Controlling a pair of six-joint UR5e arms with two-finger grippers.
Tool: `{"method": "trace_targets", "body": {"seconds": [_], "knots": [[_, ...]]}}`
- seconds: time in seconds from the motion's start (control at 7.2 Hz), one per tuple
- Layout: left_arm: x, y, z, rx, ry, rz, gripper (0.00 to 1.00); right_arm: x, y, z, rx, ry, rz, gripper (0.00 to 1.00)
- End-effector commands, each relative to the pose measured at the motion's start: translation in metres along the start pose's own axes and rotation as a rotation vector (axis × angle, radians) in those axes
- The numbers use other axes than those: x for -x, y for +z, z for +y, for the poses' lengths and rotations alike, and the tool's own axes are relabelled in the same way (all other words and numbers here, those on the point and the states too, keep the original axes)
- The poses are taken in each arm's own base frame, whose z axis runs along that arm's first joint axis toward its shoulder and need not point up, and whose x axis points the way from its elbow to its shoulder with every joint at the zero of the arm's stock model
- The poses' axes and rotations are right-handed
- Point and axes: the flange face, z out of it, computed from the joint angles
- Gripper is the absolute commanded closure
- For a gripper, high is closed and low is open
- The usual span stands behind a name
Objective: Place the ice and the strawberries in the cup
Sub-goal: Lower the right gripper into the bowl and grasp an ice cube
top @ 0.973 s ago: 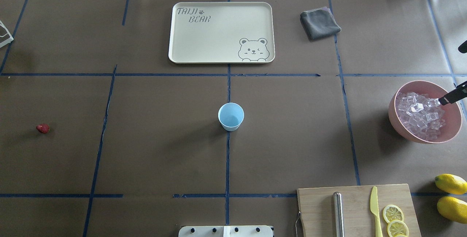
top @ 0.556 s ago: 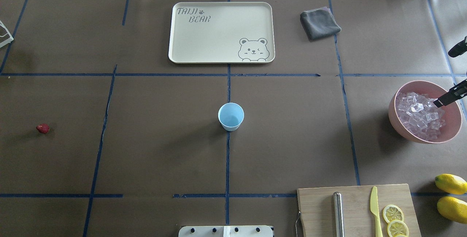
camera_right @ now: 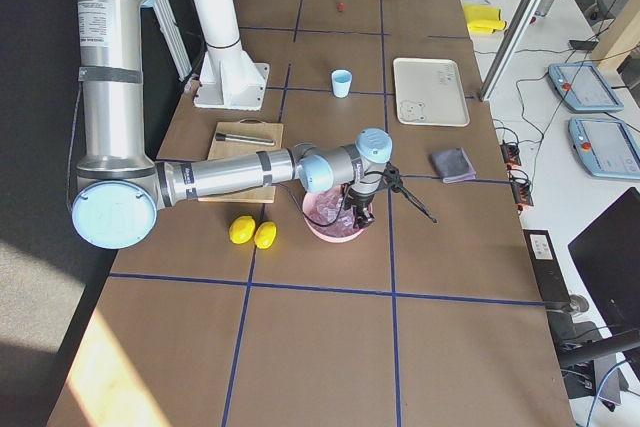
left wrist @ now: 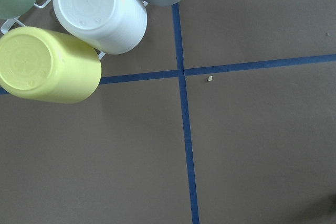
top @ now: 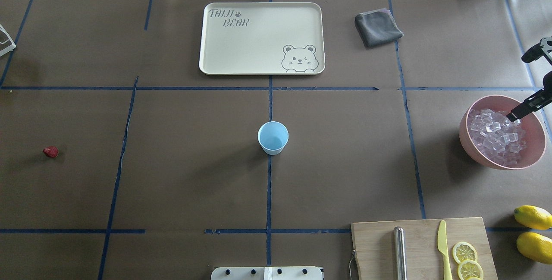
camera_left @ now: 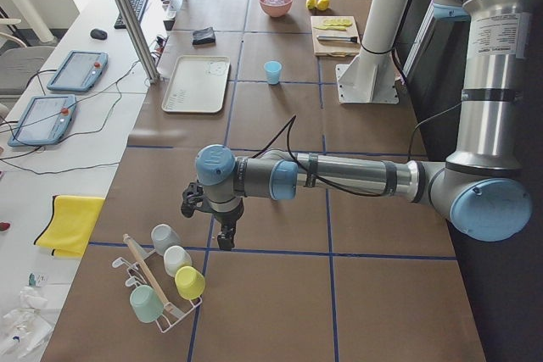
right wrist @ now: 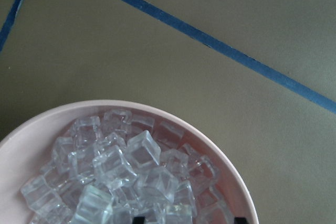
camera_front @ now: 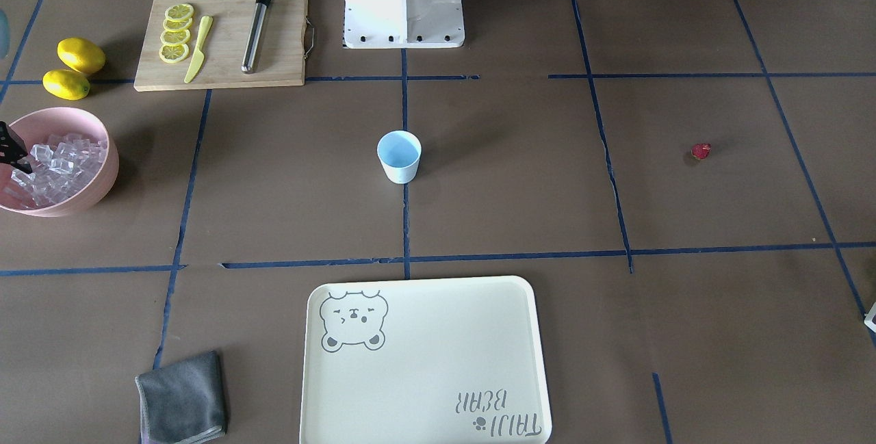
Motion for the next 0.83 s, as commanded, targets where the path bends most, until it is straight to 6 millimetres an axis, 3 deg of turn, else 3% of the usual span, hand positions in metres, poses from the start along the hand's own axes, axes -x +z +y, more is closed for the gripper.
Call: {"method": "trace_targets", "body": {"seconds": [0.0, 0.69], "knots": [[-0.001, -0.001, 0.0, -0.001, 0.0, 0.0, 0.0, 0.0, -0.001, 0.001, 0.0, 0.005, 0.001, 0.38], [-0.002, -0.002, 0.0, -0.005, 0.003, 0.0, 0.0, 0.006, 0.017, 0.004, 0.035, -0.007, -0.007, 0.37]]}}
